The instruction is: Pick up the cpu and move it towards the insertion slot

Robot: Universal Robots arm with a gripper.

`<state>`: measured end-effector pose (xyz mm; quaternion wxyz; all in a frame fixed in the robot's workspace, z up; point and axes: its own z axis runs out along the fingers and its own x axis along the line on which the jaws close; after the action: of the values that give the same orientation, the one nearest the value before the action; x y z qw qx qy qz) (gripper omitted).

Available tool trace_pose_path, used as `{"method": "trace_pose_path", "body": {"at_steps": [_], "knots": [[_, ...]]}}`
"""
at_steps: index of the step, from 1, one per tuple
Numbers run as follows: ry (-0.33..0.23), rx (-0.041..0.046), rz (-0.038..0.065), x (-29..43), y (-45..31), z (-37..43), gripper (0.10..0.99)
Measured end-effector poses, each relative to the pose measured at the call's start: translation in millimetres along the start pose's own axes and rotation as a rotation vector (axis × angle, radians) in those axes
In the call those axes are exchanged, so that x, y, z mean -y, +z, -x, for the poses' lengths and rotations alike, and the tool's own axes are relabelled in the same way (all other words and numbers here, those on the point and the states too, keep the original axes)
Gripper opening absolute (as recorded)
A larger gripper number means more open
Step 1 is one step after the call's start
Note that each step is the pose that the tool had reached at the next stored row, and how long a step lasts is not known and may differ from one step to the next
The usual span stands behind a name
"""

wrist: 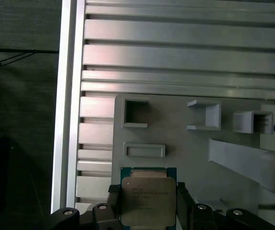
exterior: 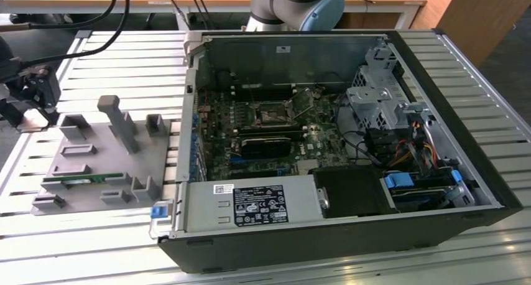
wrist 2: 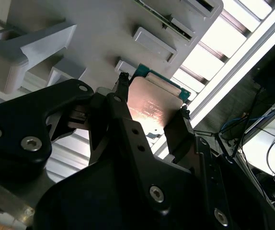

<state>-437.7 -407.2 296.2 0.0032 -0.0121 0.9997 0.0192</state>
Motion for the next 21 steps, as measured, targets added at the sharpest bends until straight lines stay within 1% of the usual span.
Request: {"method": "trace_pose_path", "body": {"at_steps": [4,7,14,21], "knots": [[0.000,-0.0001,0.000,-0.2,-4.2,0.0,0.545],[0.000,0.0000,0.000,-0.4,-9.9,0.1,0.545],[0.000,0.0000,0.000,-1.0,-25.7,0.2,0.545],[0.003,0.0002,0.000,-1.4,-36.6,0.3,0.545]]}}
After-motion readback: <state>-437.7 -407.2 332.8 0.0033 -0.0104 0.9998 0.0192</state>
